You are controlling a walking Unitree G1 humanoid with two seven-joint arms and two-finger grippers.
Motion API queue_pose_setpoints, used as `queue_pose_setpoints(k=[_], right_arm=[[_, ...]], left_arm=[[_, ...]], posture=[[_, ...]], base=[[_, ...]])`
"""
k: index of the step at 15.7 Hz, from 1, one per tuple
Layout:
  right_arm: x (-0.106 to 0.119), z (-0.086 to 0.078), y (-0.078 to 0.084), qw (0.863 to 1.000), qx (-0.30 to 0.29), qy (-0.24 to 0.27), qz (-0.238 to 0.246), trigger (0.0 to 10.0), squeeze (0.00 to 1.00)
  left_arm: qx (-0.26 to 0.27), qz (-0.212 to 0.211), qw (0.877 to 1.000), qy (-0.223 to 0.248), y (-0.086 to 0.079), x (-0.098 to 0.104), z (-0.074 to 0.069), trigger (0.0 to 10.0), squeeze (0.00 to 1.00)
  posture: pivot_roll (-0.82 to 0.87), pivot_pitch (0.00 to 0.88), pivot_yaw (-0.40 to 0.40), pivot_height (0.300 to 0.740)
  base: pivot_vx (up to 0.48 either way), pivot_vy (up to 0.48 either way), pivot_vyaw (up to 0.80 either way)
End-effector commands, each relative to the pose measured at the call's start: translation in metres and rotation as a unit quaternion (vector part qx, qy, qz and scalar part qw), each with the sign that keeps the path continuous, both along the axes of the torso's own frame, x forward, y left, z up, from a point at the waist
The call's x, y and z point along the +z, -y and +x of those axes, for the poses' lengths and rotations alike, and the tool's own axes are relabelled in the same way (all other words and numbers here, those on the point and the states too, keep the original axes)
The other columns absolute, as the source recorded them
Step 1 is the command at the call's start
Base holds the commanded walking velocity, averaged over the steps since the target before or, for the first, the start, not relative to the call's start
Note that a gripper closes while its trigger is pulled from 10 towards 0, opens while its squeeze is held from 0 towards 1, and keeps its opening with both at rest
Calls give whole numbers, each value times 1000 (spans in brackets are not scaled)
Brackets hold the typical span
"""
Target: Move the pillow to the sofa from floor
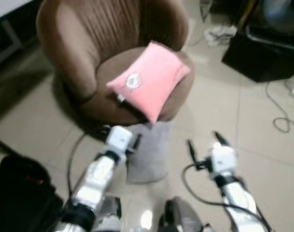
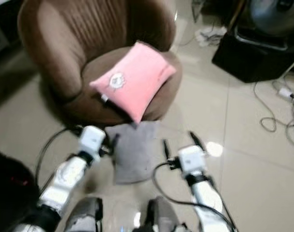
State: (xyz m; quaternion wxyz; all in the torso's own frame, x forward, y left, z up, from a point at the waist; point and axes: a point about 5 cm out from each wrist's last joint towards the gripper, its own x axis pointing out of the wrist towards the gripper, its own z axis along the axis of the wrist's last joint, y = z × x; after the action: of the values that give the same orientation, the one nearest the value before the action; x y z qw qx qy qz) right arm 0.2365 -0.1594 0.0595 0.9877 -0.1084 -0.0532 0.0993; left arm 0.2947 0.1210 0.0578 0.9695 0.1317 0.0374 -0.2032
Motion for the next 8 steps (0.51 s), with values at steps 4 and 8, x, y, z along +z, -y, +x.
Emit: queue_pose_setpoints(k=[4,8], right_arm=[[-1,-1,-7,1000,7,-6,8,10000,0],[-1,-2,-4,1000,1,-11,13,10000,0]], left_arm=[[24,1,1000,-16,-13,-3,-1,10000,0],[45,-61,997,-25,-17,2,1,10000,0]], posture=[[0,195,-44,669],[0,199,-45,669]], base=[[93,-75,0],[0,240,0]])
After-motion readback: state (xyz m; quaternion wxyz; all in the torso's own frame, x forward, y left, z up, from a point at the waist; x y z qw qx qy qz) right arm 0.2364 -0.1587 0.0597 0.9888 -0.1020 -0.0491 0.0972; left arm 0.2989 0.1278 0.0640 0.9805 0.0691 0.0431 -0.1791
